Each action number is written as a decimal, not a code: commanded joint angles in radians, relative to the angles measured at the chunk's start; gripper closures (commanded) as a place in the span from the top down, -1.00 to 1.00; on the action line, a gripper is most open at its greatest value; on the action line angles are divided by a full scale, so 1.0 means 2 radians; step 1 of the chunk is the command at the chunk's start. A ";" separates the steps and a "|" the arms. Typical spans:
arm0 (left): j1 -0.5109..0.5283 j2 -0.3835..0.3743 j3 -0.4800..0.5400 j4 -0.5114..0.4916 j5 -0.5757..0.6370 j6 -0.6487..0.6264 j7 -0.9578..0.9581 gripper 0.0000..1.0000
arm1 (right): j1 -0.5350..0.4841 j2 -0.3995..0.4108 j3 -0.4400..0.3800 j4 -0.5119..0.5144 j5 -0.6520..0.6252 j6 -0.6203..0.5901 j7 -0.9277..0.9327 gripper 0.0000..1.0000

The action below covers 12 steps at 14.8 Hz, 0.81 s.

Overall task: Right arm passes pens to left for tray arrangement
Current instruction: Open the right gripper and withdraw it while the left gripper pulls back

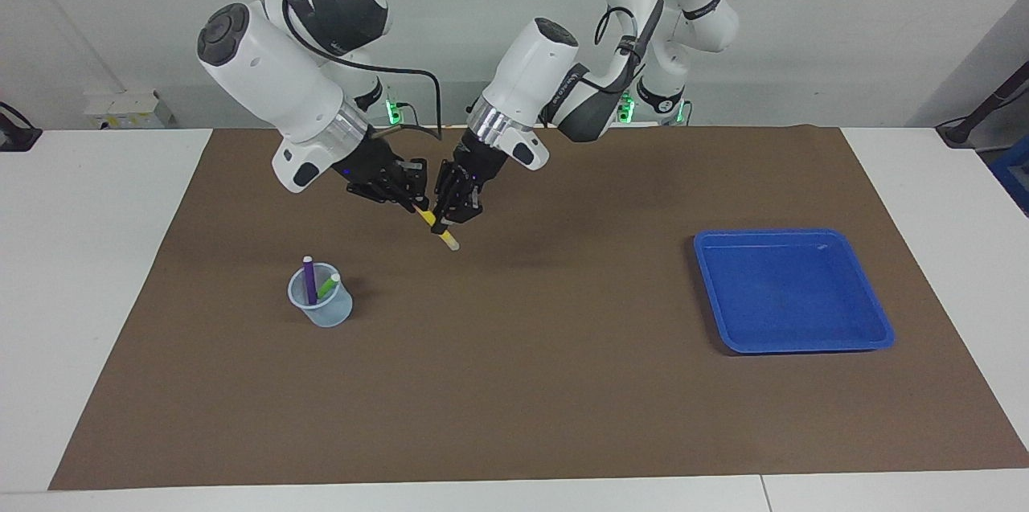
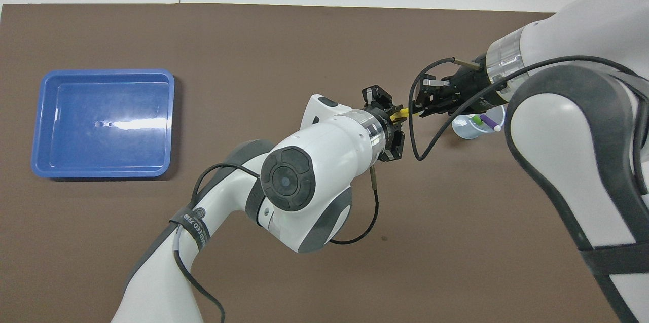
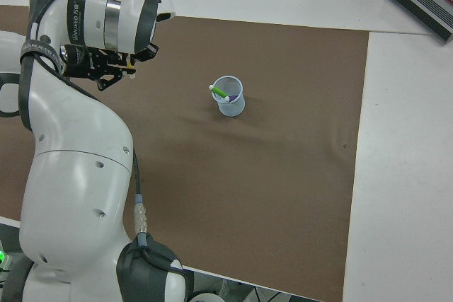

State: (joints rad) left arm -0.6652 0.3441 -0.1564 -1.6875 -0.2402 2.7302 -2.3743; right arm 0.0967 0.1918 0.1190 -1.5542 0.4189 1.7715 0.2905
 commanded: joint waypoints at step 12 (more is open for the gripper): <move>0.023 -0.009 0.008 -0.001 0.037 -0.037 0.038 -1.00 | -0.053 -0.044 -0.002 -0.001 -0.081 -0.021 -0.058 1.00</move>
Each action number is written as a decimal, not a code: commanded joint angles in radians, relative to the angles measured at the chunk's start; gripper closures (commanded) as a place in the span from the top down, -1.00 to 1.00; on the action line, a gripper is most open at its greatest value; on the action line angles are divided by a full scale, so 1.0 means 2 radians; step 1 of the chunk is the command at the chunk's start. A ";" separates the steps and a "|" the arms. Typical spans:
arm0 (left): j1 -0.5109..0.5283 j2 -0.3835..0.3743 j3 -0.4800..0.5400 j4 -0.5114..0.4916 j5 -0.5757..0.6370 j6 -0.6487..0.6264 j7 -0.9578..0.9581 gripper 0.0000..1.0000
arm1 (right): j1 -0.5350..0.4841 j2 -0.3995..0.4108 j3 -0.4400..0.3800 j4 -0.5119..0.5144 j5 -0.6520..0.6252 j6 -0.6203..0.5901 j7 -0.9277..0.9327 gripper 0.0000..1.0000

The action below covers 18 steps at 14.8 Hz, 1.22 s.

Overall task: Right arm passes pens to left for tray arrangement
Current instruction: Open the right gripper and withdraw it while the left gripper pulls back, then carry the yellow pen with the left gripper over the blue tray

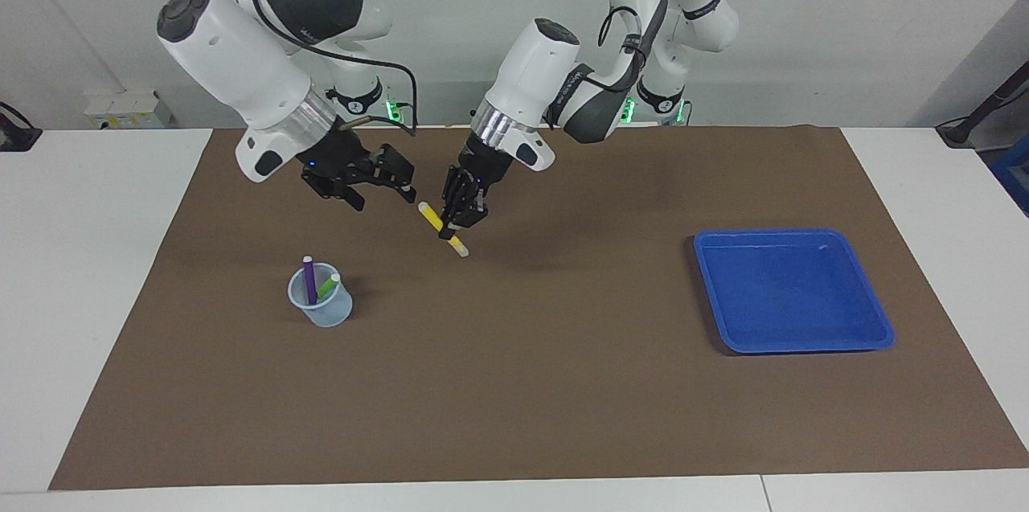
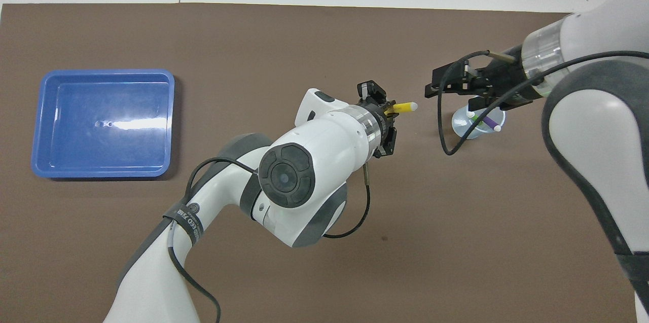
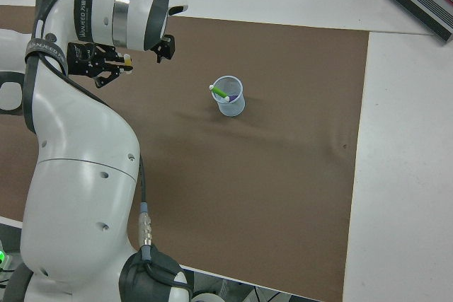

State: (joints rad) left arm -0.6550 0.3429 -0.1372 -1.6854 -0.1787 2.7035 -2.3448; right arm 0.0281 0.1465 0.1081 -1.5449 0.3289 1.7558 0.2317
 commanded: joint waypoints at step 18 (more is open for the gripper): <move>0.255 -0.049 -0.007 -0.039 -0.016 -0.245 0.681 -1.00 | -0.076 -0.045 0.004 -0.040 -0.151 -0.045 -0.097 1.00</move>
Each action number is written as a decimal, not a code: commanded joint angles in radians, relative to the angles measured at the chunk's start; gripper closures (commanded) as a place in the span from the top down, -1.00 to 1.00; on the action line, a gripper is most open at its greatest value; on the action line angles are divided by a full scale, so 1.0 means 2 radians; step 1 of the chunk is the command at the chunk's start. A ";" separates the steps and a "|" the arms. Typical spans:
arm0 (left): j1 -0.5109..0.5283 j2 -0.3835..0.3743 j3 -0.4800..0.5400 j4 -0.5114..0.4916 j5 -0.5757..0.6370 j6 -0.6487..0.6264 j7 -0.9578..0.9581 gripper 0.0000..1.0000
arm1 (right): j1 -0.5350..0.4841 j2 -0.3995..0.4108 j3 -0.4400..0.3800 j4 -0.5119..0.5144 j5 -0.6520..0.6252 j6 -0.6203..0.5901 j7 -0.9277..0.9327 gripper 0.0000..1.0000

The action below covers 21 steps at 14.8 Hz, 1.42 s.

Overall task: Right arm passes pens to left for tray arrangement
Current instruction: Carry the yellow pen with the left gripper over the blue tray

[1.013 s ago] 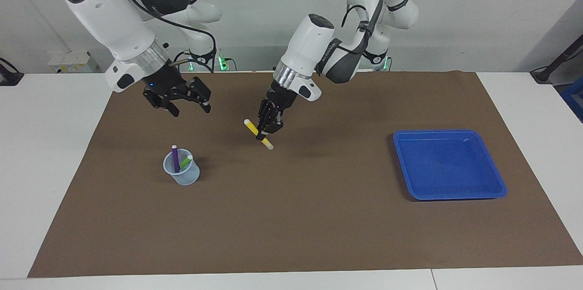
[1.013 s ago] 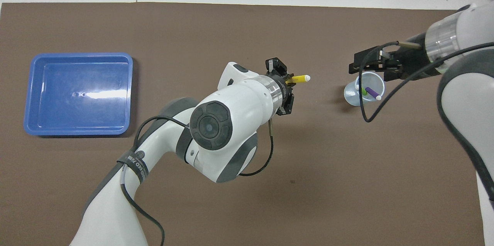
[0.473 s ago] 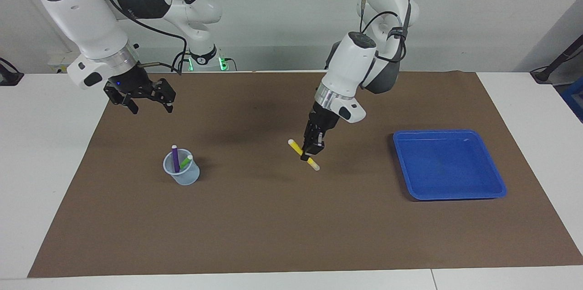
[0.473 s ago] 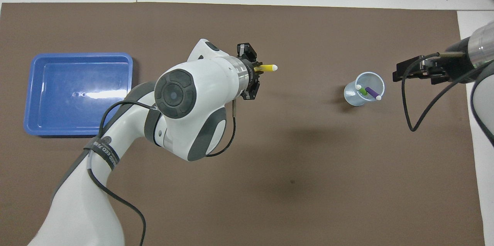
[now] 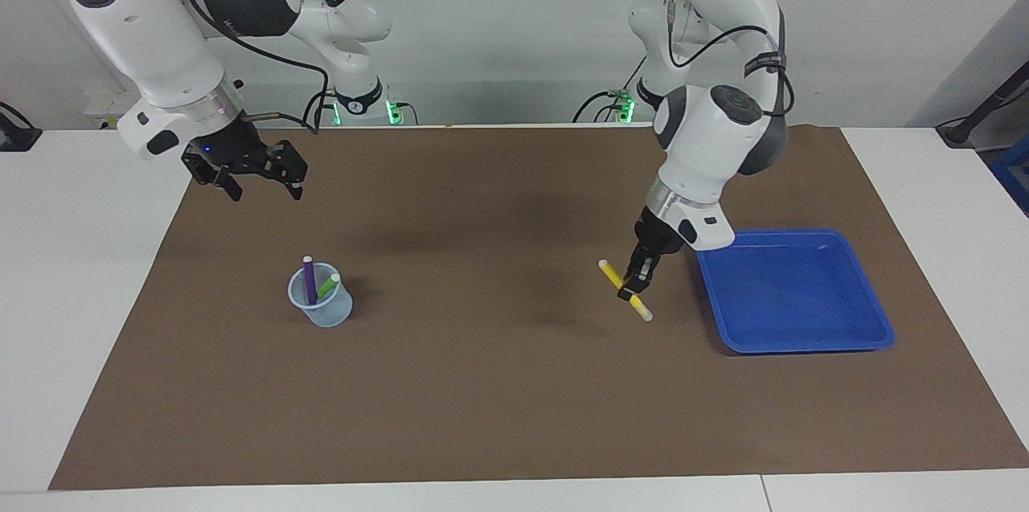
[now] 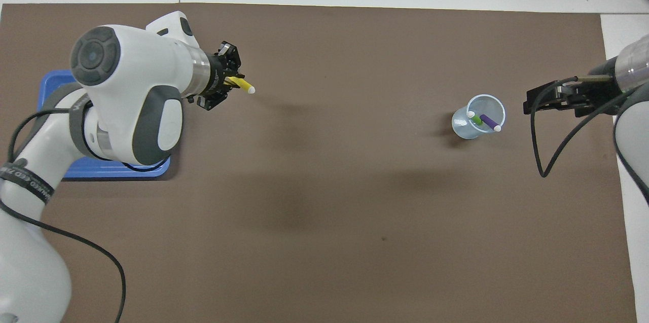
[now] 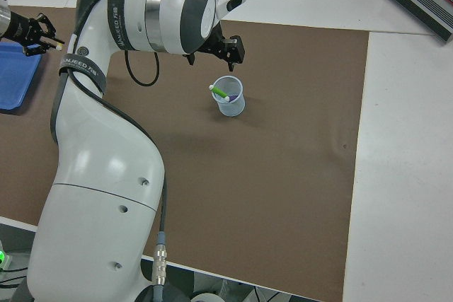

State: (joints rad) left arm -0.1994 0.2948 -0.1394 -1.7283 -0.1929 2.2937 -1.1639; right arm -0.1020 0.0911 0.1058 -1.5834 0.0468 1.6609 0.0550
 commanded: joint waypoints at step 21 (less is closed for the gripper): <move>0.244 0.006 0.001 -0.045 0.066 -0.057 0.703 -1.00 | -0.013 -0.021 0.005 -0.028 -0.010 0.002 -0.008 1.00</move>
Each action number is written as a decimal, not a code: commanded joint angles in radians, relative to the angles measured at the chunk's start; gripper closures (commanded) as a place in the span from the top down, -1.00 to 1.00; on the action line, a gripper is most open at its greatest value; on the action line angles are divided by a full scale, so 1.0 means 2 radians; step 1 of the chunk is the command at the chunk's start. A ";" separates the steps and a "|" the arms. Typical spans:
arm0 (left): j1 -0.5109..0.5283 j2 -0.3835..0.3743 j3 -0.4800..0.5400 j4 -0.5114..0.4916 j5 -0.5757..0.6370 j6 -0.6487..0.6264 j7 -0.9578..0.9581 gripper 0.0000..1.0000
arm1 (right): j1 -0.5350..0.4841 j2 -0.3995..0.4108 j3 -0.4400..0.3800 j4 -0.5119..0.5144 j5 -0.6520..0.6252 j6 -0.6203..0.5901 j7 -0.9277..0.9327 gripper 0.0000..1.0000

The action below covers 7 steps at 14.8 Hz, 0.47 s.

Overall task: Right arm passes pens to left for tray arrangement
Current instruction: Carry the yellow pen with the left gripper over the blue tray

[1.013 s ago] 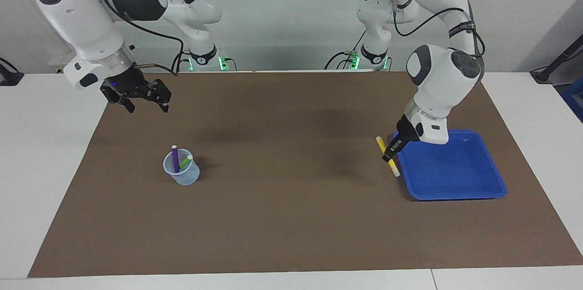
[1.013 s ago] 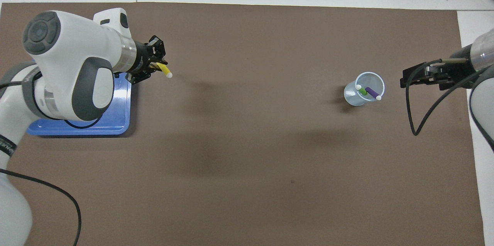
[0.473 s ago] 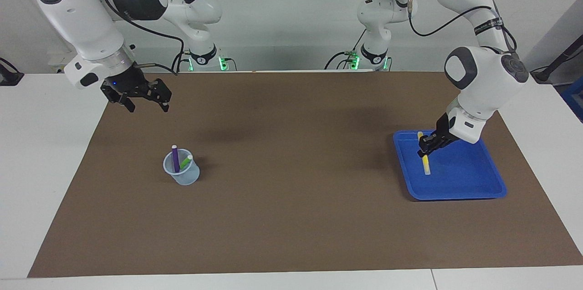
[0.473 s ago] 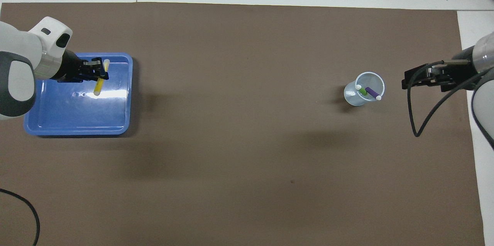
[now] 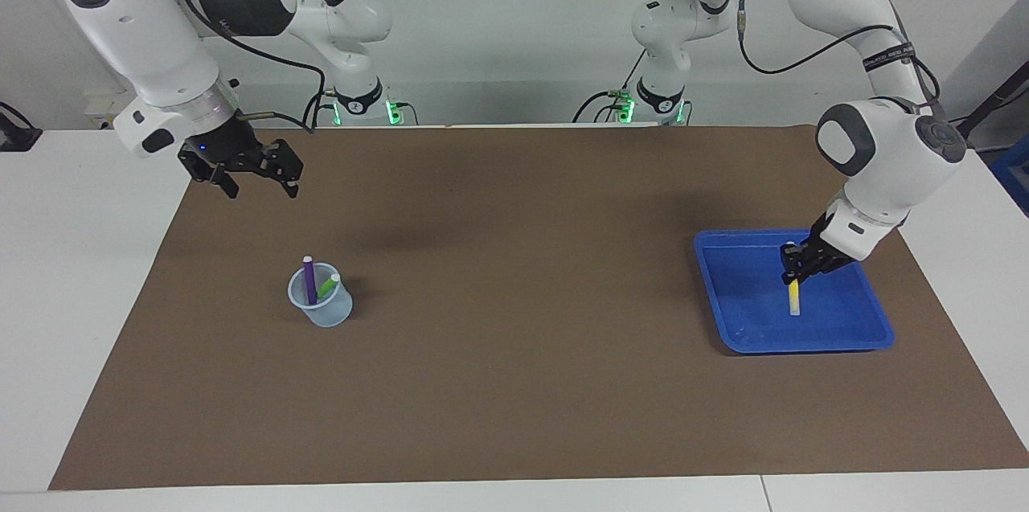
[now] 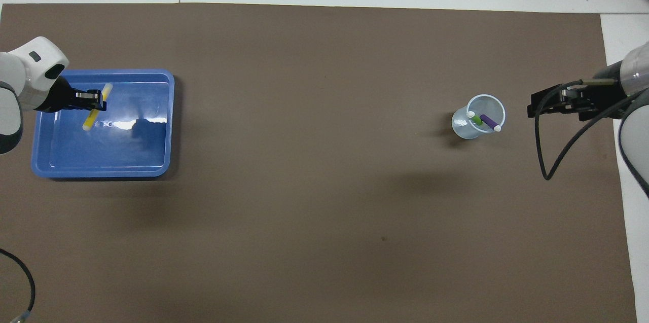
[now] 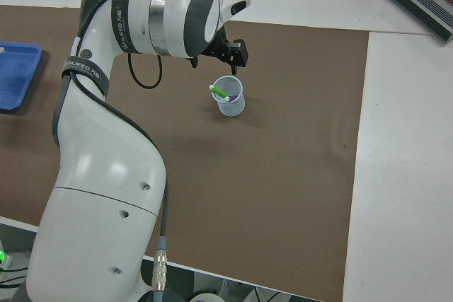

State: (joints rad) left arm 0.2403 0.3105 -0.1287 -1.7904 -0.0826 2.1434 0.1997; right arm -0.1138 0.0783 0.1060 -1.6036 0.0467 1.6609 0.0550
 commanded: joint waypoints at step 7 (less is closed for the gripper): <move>0.050 -0.003 -0.004 -0.077 0.027 0.106 0.050 -1.00 | -0.003 -0.018 0.005 -0.020 -0.010 -0.009 -0.008 1.00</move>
State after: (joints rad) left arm 0.3207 0.3215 -0.1289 -1.9006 -0.0543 2.3114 0.2799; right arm -0.1114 0.0735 0.1083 -1.6110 0.0467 1.6482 0.0549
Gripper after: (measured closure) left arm 0.815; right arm 0.000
